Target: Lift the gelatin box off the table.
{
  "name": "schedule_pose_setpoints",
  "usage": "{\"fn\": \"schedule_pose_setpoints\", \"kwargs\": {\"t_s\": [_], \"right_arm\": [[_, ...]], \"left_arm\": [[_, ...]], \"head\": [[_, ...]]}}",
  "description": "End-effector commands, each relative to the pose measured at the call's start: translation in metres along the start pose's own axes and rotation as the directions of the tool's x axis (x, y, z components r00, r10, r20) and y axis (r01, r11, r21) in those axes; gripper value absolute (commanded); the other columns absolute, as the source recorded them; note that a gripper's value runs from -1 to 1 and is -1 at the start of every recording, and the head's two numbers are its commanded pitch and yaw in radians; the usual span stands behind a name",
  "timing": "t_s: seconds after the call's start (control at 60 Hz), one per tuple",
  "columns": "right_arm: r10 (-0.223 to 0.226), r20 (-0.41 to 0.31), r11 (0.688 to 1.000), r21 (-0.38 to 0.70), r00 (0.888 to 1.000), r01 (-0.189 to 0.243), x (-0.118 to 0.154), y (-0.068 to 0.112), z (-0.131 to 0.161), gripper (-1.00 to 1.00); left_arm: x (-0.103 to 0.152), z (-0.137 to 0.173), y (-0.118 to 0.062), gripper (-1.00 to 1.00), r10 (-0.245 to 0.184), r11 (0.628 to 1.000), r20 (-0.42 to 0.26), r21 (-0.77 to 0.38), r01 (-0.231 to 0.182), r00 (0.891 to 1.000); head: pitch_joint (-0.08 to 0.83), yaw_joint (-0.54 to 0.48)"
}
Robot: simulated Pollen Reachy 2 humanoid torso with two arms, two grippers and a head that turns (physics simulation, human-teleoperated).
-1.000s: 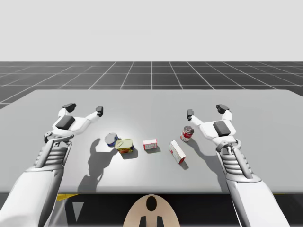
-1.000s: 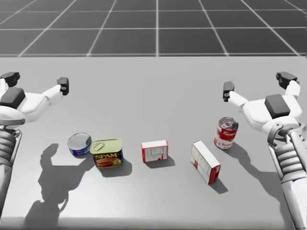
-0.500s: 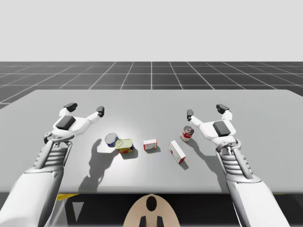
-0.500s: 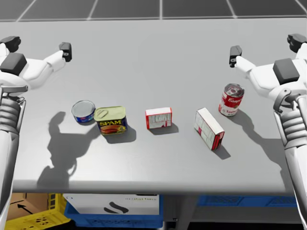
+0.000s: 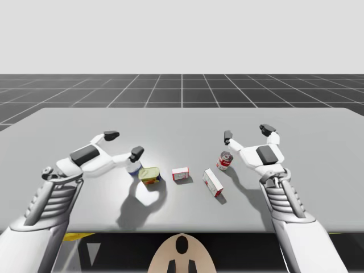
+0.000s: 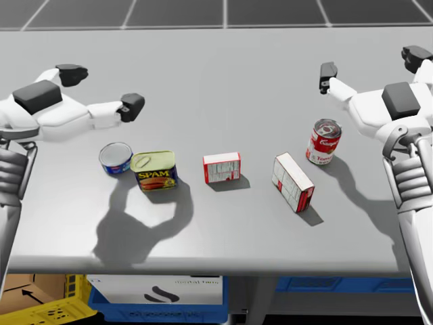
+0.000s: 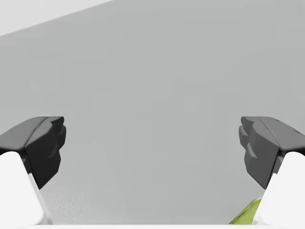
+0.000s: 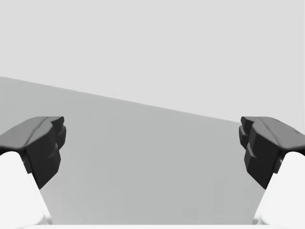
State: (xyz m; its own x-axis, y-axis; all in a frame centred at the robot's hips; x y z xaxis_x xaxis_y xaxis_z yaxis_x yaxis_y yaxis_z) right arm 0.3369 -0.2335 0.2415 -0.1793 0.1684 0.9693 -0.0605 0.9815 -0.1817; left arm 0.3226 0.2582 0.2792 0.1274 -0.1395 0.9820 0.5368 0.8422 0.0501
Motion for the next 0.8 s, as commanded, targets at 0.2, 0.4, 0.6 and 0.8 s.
{"fn": "schedule_pose_setpoints", "kwargs": {"t_s": [0.2, 0.4, 0.6, 0.8], "right_arm": [[-0.018, 0.023, 1.0, 0.0, 1.0, 0.018, 0.006, -0.002, 0.001, -1.0], [-0.045, 0.039, 0.999, 0.007, 0.998, 0.045, 0.012, -0.005, 0.004, -1.0], [-0.047, 0.041, 0.999, 0.007, 0.998, 0.047, 0.013, -0.006, 0.005, -1.0], [-0.051, 0.042, 0.999, 0.007, 0.998, 0.051, 0.014, -0.007, 0.005, -1.0]], "left_arm": [[-0.009, -0.015, -0.041, -1.0, -0.078, 0.928, -0.206, -0.373, -0.005, 0.976], [-0.024, -0.034, -0.058, -1.0, -0.122, 0.896, -0.247, -0.445, -0.001, 0.961], [-0.036, -0.053, -0.072, -1.0, -0.135, 0.88, -0.265, -0.475, -0.007, 0.955], [-0.046, -0.077, -0.086, -1.0, -0.16, 0.869, -0.289, -0.495, -0.004, 0.944]], "head": [[0.694, 0.03], [0.692, 0.03], [0.692, 0.03], [0.694, 0.02]]}}
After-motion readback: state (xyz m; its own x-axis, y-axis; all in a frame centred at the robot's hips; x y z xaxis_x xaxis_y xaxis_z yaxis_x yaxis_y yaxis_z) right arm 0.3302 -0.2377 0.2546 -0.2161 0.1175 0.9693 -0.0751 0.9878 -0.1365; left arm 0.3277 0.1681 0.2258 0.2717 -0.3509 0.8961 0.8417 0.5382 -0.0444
